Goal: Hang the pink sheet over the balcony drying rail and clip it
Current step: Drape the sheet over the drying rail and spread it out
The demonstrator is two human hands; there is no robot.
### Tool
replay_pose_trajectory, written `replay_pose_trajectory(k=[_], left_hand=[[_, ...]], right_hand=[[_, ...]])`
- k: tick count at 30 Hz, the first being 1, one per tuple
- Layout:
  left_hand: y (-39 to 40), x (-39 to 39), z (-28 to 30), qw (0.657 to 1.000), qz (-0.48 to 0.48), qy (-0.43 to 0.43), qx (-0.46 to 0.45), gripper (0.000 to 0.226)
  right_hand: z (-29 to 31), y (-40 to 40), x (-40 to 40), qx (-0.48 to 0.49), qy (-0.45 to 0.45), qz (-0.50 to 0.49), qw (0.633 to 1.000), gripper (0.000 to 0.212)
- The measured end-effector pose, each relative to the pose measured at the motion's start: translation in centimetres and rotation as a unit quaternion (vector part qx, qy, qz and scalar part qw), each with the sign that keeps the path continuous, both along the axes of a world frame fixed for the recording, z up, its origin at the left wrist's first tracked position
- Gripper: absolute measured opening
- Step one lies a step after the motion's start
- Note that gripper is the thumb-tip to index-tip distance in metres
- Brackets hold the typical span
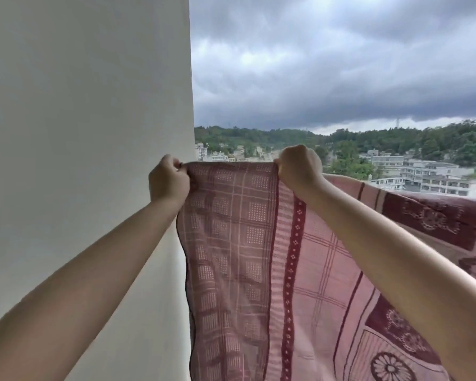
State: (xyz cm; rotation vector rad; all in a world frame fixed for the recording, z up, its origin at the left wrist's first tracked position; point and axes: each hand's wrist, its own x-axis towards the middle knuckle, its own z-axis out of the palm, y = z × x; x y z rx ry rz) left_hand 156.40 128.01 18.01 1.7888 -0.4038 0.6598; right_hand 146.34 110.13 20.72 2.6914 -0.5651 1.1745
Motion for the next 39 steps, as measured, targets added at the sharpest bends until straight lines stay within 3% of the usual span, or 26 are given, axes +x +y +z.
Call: replay_pose_trajectory(k=[2, 5, 7, 9, 11, 13, 16, 20, 24, 30, 33, 39], left_hand=[[-1.0, -0.6, 0.7, 0.995, 0.066, -0.011, 0.074, 0.023], [-1.6, -1.3, 0.4, 0.975, 0.068, 0.028, 0.211, 0.027], [-1.5, -2.2, -0.6, 0.96, 0.028, 0.059, 0.271, 0.037], [-1.2, -3.6, -2.1, 0.942, 0.037, -0.002, 0.333, 0.041], [-1.4, -5.1, -4.0, 0.903, 0.067, -0.165, 0.391, 0.034], [-2.7, -6.6, -5.5, 0.877, -0.004, -0.264, 0.402, 0.032], [-5.6, -9.0, -5.6, 0.871, -0.087, -0.248, 0.414, 0.04], [-8.6, -11.4, -5.3, 0.842, -0.057, -0.236, 0.482, 0.049], [-11.8, -14.2, -6.3, 0.855, -0.067, -0.252, 0.447, 0.055], [-17.5, -18.9, -6.2, 0.841, -0.105, -0.26, 0.462, 0.051], [-20.6, -21.2, -6.1, 0.858, -0.102, -0.254, 0.434, 0.052], [-25.8, -25.1, -6.1, 0.901, -0.072, -0.255, 0.342, 0.042]], right_hand=[[-0.8, -0.6, 0.2, 0.047, 0.01, -0.004, 0.999, 0.014], [-1.5, -1.2, -0.3, 0.137, 0.073, 0.029, 0.988, 0.026], [-1.9, -1.3, -1.5, 0.136, 0.151, 0.071, 0.977, 0.036], [-2.5, -1.5, -3.0, 0.111, 0.175, 0.107, 0.973, 0.034], [-2.8, -1.9, -4.4, 0.121, 0.145, 0.13, 0.973, 0.027], [-2.8, -1.9, -5.4, 0.167, 0.113, 0.145, 0.969, 0.029], [-2.8, -1.8, -6.2, 0.248, -0.004, 0.203, 0.947, 0.03], [-4.1, -3.5, -9.8, 0.172, -0.082, 0.177, 0.966, 0.029], [-5.7, -8.3, -16.5, 0.119, -0.074, 0.079, 0.987, 0.03], [-5.9, -17.8, -27.2, 0.089, -0.037, -0.03, 0.995, 0.035], [-6.0, -22.0, -30.1, 0.048, -0.006, 0.011, 0.999, 0.029], [-5.8, -27.2, -29.2, -0.072, -0.065, 0.179, 0.979, 0.007]])
